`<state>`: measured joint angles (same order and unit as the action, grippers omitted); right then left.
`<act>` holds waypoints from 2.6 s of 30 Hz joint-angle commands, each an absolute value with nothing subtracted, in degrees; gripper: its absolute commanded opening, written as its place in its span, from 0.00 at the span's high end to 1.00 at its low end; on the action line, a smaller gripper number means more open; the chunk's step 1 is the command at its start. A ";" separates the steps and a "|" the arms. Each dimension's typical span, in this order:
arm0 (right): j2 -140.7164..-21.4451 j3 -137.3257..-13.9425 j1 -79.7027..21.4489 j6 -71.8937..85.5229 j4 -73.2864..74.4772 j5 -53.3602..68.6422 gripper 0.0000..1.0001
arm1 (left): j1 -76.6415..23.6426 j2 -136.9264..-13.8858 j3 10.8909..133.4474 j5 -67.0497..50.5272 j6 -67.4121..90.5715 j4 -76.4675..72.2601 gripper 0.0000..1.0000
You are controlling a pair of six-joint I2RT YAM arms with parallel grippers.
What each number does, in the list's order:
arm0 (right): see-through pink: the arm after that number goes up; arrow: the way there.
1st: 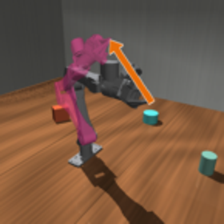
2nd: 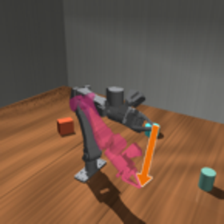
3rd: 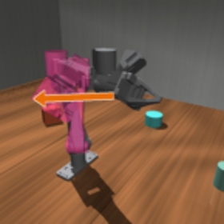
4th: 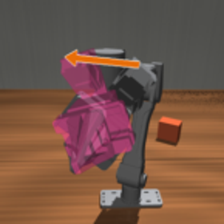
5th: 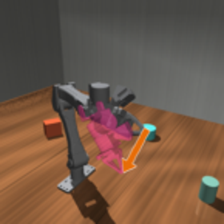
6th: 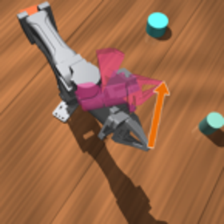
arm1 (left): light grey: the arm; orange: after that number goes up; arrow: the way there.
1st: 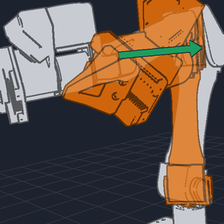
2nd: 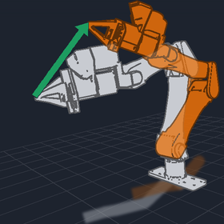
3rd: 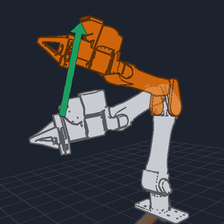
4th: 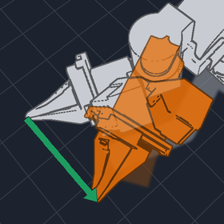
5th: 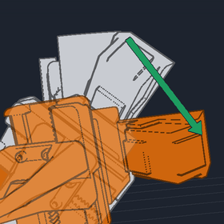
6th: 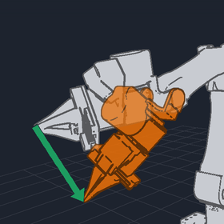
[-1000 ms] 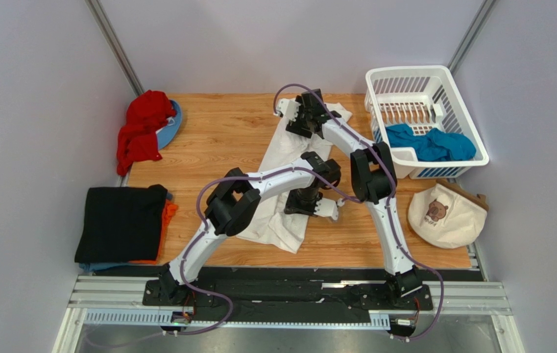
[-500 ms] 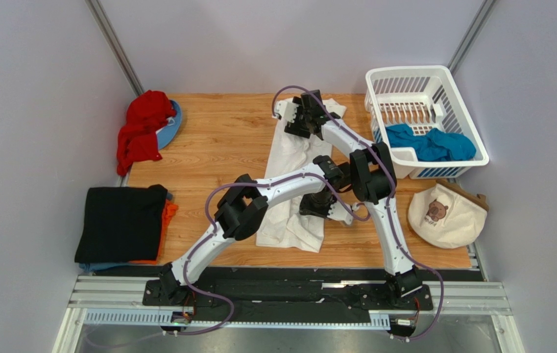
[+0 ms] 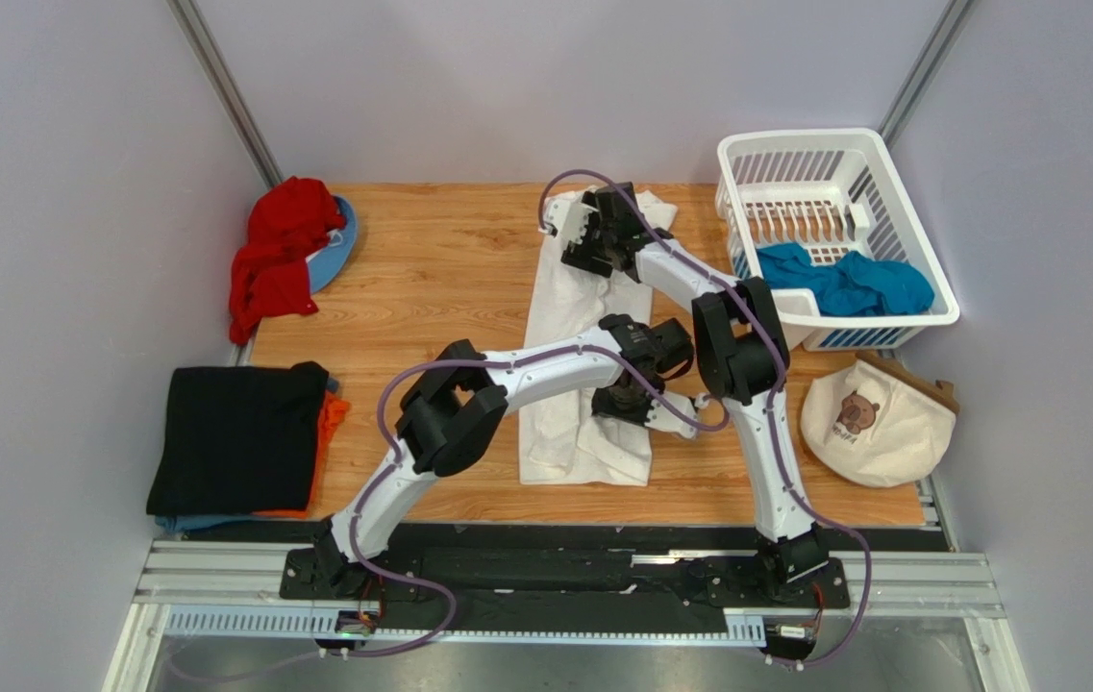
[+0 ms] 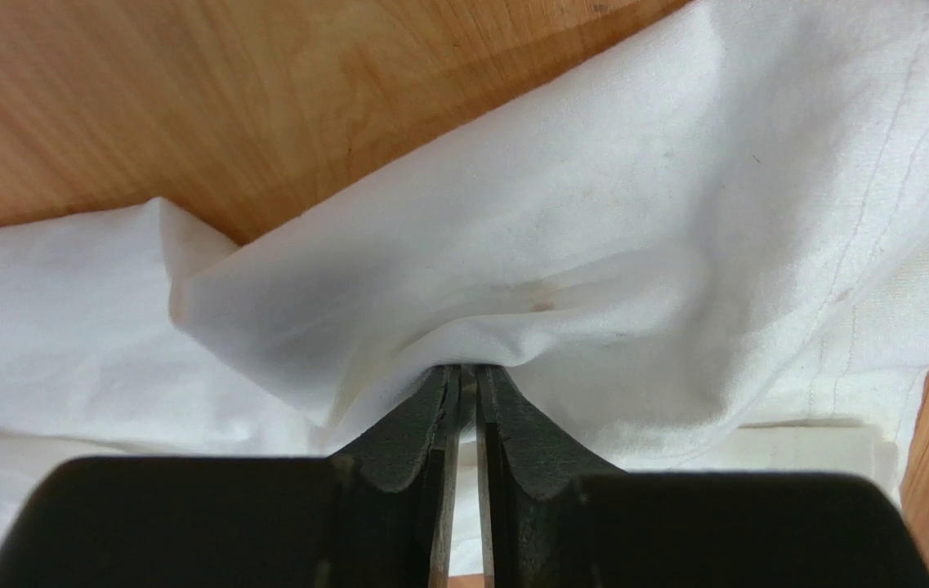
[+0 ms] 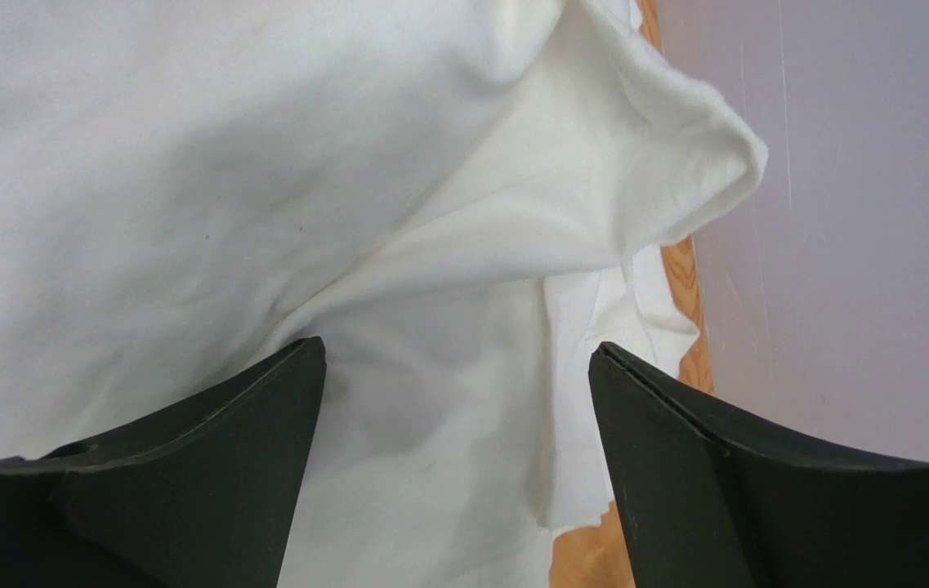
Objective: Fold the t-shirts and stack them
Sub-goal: Fold the tshirt
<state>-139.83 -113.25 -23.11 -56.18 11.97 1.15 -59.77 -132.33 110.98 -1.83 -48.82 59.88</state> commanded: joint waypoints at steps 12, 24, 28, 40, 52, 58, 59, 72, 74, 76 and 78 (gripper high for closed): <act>-114.71 -99.50 -25.22 -44.92 14.57 -7.91 0.00 | -61.61 -102.94 92.48 2.54 -39.64 48.78 0.78; -94.69 -70.53 -25.49 -37.36 25.22 -8.71 0.00 | -53.45 -76.13 60.23 4.14 -40.07 28.40 0.73; -88.17 -64.96 -25.93 -34.02 30.66 -1.96 0.00 | -50.54 -74.01 56.52 2.55 -40.78 25.06 0.71; -73.48 -52.74 -50.06 -28.48 32.43 -5.36 0.00 | -30.95 -80.94 59.23 -10.19 -35.95 18.19 0.70; -87.35 -61.78 -58.18 -28.30 32.70 -2.91 0.16 | -23.21 -88.42 63.63 -12.66 -36.21 19.25 0.68; -95.70 -67.14 -58.97 -29.00 32.43 -1.06 0.23 | -22.68 -89.65 64.25 -12.57 -36.74 20.04 0.69; -96.32 -67.58 -59.15 -29.09 32.34 -0.88 0.24 | -22.59 -89.65 64.16 -12.83 -36.83 20.13 0.69; -102.30 -72.33 -63.37 -28.30 33.14 1.76 0.28 | -21.53 -90.97 64.42 -12.48 -38.06 20.65 0.70; -102.92 -72.42 -63.54 -28.39 32.96 1.67 0.28 | -21.45 -91.14 64.34 -12.48 -38.06 20.57 0.70; -103.36 -72.42 -63.72 -28.48 32.78 1.41 0.30 | -21.45 -91.06 64.07 -12.57 -38.14 20.57 0.71; -103.88 -72.51 -63.72 -28.74 32.61 1.14 0.31 | -21.36 -91.05 63.98 -12.57 -38.23 20.39 0.71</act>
<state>-102.63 -70.52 -63.44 -28.75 33.82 0.71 -21.80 -90.98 62.30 -10.90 -37.58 20.82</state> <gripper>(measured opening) 0.705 0.298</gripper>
